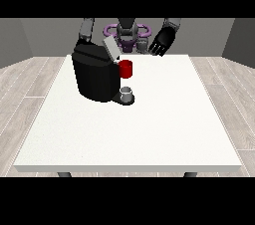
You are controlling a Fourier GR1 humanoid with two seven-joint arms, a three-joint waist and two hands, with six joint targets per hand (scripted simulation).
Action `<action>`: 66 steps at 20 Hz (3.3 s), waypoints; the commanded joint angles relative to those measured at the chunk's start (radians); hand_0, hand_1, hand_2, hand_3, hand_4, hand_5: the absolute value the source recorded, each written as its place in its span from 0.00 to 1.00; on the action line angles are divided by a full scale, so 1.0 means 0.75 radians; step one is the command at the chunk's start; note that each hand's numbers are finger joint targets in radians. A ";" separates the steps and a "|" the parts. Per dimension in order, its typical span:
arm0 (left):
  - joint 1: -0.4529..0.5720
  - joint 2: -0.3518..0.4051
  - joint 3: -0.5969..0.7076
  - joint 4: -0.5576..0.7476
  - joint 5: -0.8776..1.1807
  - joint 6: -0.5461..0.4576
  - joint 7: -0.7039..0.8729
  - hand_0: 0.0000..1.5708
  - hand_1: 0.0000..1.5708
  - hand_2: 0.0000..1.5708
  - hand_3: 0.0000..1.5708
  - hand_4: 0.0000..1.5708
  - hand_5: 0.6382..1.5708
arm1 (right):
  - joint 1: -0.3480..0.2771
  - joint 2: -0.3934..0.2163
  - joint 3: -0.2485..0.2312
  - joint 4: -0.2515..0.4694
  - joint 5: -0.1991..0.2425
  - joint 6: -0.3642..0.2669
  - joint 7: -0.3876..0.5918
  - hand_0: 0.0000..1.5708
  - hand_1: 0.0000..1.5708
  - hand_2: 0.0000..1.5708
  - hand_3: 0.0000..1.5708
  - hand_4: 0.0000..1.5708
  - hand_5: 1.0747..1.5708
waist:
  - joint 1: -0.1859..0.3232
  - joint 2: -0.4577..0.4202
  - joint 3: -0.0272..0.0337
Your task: Insert the coffee pod into the coffee machine and close the lid
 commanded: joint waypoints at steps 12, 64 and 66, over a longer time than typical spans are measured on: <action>-0.311 0.140 0.213 0.087 0.077 -0.089 0.095 0.80 0.80 0.82 0.81 0.31 1.00 | -0.102 0.019 0.039 -0.215 -0.030 0.049 0.069 0.00 0.00 0.00 0.00 0.00 1.00 | -0.211 0.128 -0.0009; -0.577 0.147 0.163 0.208 -0.092 0.059 0.052 0.77 0.77 0.78 0.70 0.00 1.00 | -0.305 -0.019 -0.030 -0.209 -0.007 -0.024 0.098 0.00 0.00 0.00 0.00 0.00 1.00 | -0.264 0.380 -0.0003; -0.581 0.205 0.156 0.203 -0.117 0.062 0.020 0.77 0.77 0.78 0.70 0.00 1.00 | -0.279 -0.040 -0.049 -0.204 -0.018 -0.012 0.064 0.00 0.00 0.00 0.00 0.00 1.00 | -0.267 0.389 -0.0002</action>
